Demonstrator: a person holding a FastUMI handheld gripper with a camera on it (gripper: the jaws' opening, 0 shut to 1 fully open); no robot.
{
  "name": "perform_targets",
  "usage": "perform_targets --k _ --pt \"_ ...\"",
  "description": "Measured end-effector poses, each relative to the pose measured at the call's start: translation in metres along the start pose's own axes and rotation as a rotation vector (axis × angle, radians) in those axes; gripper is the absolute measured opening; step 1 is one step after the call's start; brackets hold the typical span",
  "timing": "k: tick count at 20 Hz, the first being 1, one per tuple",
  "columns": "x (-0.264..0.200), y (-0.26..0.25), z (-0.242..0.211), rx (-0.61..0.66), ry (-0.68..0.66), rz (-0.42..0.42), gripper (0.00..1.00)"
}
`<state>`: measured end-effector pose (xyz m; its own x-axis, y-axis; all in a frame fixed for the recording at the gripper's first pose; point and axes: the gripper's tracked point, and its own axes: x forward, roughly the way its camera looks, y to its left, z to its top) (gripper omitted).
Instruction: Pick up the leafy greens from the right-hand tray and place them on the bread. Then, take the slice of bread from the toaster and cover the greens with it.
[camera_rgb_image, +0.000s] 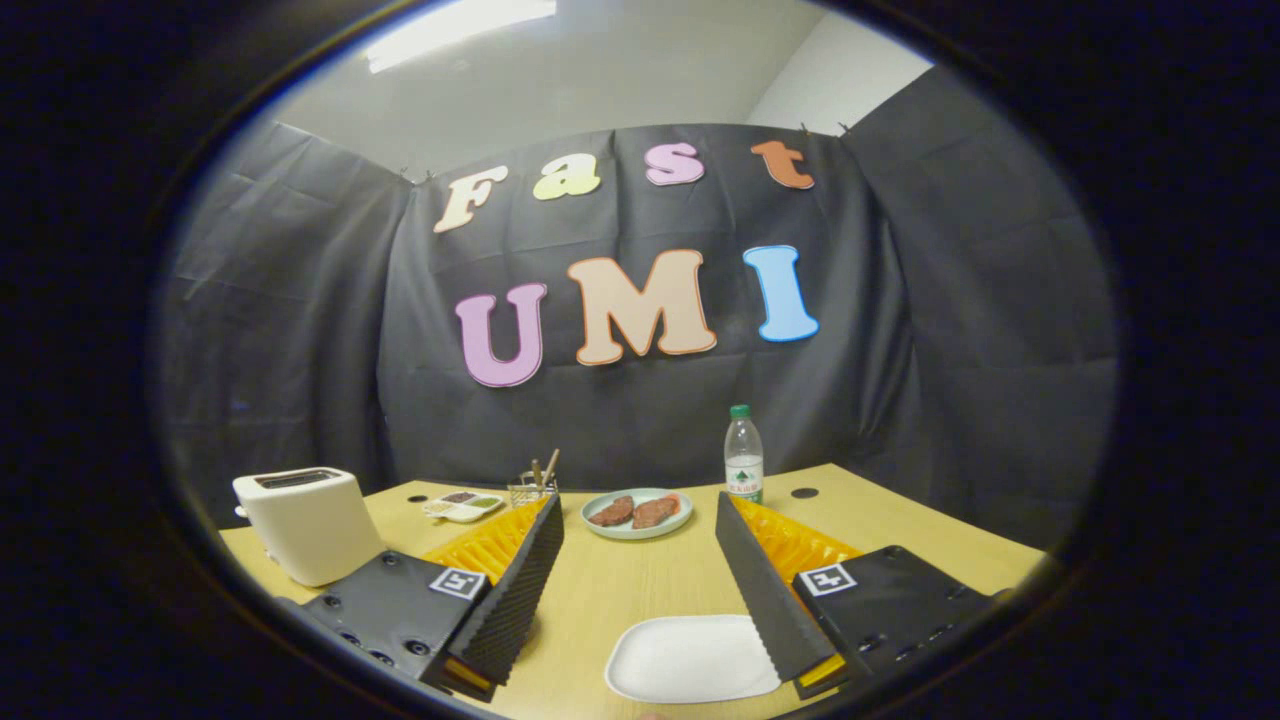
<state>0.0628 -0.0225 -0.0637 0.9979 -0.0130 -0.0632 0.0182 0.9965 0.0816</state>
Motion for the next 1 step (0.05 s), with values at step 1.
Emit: perform_targets --k 1 --pt "-0.0006 -0.0020 -0.0003 0.008 -0.003 0.005 0.97"
